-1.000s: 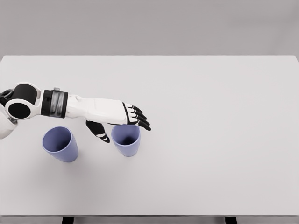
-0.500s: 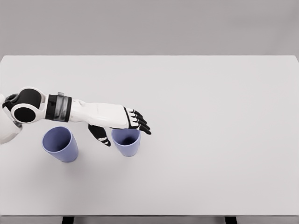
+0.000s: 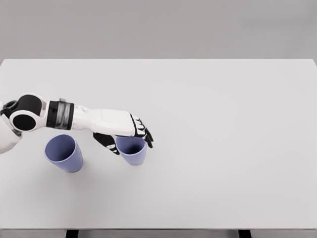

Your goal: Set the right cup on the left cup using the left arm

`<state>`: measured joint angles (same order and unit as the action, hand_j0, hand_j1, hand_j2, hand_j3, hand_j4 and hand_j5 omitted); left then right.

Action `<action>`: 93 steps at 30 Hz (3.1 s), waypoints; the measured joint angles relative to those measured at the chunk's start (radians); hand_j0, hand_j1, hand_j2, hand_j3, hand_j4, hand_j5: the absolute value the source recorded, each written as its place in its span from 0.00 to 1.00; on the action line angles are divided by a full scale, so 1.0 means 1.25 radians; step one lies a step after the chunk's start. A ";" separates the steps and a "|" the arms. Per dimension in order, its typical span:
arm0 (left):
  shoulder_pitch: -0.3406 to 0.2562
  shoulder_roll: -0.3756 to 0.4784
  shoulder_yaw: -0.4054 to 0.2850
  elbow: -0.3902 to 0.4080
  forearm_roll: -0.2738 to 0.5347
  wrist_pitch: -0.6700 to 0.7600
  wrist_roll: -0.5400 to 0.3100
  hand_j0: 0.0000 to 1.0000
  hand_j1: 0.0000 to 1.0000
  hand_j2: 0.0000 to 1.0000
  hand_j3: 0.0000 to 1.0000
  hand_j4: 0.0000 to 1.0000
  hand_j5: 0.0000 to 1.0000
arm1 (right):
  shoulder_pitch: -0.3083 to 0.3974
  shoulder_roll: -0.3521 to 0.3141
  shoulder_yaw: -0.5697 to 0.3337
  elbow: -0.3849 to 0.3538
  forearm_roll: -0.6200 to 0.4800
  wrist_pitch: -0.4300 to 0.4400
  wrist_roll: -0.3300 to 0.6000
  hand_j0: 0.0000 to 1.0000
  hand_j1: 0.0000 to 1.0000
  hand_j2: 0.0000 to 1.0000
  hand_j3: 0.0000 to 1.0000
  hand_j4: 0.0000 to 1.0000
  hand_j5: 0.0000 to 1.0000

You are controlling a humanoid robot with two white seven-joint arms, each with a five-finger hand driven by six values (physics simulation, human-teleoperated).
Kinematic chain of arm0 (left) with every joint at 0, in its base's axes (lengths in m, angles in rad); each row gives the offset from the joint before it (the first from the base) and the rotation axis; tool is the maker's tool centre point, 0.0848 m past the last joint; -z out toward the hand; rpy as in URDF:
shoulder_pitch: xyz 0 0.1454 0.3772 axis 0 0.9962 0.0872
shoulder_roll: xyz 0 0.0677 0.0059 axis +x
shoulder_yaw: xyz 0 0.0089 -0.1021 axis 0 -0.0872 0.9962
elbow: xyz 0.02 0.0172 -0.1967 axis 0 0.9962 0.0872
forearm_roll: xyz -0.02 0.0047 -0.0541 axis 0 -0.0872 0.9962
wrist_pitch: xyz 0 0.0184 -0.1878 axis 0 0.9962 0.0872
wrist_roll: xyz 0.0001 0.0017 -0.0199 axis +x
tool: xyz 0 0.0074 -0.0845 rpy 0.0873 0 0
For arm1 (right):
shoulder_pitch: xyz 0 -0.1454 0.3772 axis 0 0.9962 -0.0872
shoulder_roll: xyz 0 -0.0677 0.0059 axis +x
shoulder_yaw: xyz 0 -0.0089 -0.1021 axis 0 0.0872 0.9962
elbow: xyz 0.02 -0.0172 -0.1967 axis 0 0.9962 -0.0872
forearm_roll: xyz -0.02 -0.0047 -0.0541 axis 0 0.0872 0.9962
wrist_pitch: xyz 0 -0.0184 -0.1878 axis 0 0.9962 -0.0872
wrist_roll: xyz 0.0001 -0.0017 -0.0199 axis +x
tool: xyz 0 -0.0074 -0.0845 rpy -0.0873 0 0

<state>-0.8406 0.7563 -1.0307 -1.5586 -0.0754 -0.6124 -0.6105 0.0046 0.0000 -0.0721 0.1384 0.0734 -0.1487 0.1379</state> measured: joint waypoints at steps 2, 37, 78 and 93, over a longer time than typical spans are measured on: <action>-0.002 0.001 0.007 -0.004 0.007 0.000 0.000 0.66 0.66 0.66 0.66 0.66 0.66 | 0.000 0.000 0.000 0.000 0.000 0.000 0.000 1.00 1.00 1.00 1.00 1.00 1.00; -0.134 0.296 0.030 -0.163 0.273 -0.001 0.000 0.64 0.64 0.64 0.64 0.64 0.64 | 0.000 0.000 0.000 0.000 0.000 0.000 0.000 1.00 1.00 1.00 1.00 1.00 1.00; -0.188 0.462 0.019 -0.163 0.355 -0.001 0.000 0.65 0.65 0.65 0.65 0.65 0.65 | 0.000 0.000 0.000 0.000 0.000 0.000 0.000 1.00 1.00 1.00 1.00 1.00 1.00; -0.168 0.510 -0.031 -0.163 0.359 -0.001 0.000 0.66 0.66 0.66 0.66 0.66 0.66 | 0.000 0.000 0.000 0.000 0.000 0.000 0.000 1.00 1.00 1.00 1.00 1.00 1.00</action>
<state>-1.0510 1.3943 -1.0689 -1.7626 0.3731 -0.6141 -0.6108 0.0046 0.0000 -0.0721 0.1385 0.0734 -0.1487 0.1379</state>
